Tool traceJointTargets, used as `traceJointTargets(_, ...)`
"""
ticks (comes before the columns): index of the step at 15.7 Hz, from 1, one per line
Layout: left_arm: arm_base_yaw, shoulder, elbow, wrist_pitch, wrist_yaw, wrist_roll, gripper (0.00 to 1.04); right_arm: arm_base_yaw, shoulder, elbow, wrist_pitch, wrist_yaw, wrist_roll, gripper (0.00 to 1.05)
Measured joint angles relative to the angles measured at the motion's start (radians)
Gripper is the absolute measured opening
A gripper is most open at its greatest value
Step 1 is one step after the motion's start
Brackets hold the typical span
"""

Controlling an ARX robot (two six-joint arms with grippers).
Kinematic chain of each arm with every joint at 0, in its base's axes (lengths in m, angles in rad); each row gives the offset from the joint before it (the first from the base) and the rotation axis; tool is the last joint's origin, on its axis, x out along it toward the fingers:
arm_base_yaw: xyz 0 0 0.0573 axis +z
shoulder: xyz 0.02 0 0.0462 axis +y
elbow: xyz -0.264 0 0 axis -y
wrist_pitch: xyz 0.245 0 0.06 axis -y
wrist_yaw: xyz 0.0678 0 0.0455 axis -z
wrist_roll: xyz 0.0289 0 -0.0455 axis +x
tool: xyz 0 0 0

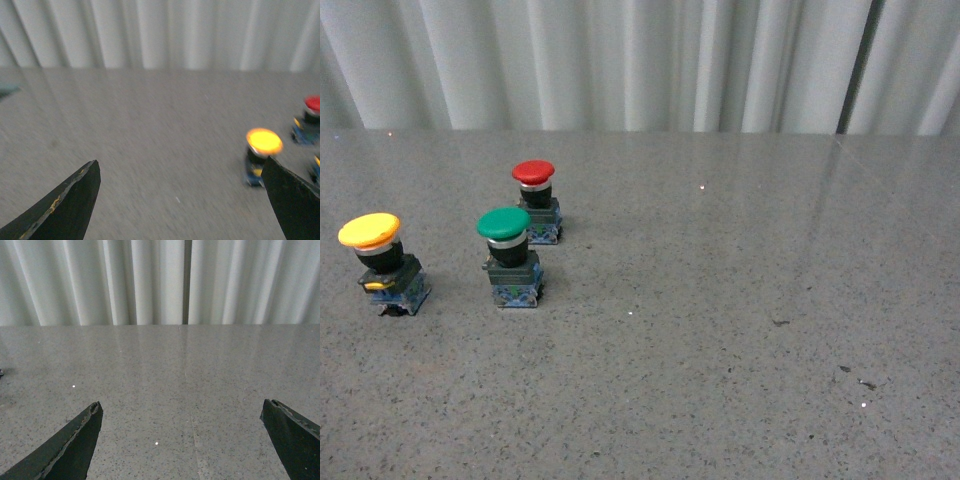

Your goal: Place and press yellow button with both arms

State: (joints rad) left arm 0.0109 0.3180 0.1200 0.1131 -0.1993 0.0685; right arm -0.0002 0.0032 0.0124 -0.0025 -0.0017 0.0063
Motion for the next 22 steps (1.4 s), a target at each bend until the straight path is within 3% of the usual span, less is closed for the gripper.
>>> traceJointTargets(2,0.019,0.249,0.134,0.227,0.049,0.041,0.98,0.0,0.0,0.0,-0.003,0.001,0.0,0.98)
traceJointTargets(4,0.008,0.533,0.293,0.352,0.119,0.055,0.98,0.0,0.0,0.0,-0.002,0.001,0.0,0.98)
traceJointTargets(9,-0.09,1.102,0.612,0.227,0.2,0.051,0.98,0.0,0.0,0.0,-0.002,0.001,0.0,0.98)
traceJointTargets(12,-0.139,1.223,0.634,0.192,0.177,0.024,0.98,0.0,0.0,0.0,-0.002,0.001,0.0,0.98)
traceJointTargets(15,-0.152,1.235,0.616,0.202,0.119,0.004,0.98,0.0,0.0,0.0,-0.002,0.001,0.0,0.98)
traceJointTargets(21,-0.144,1.235,0.555,0.217,0.095,-0.008,0.98,0.0,0.0,0.0,-0.002,0.001,0.0,0.98)
traceJointTargets(22,-0.14,1.235,0.553,0.218,0.091,-0.008,0.89,0.0,0.0,0.0,-0.002,0.001,0.0,0.98)
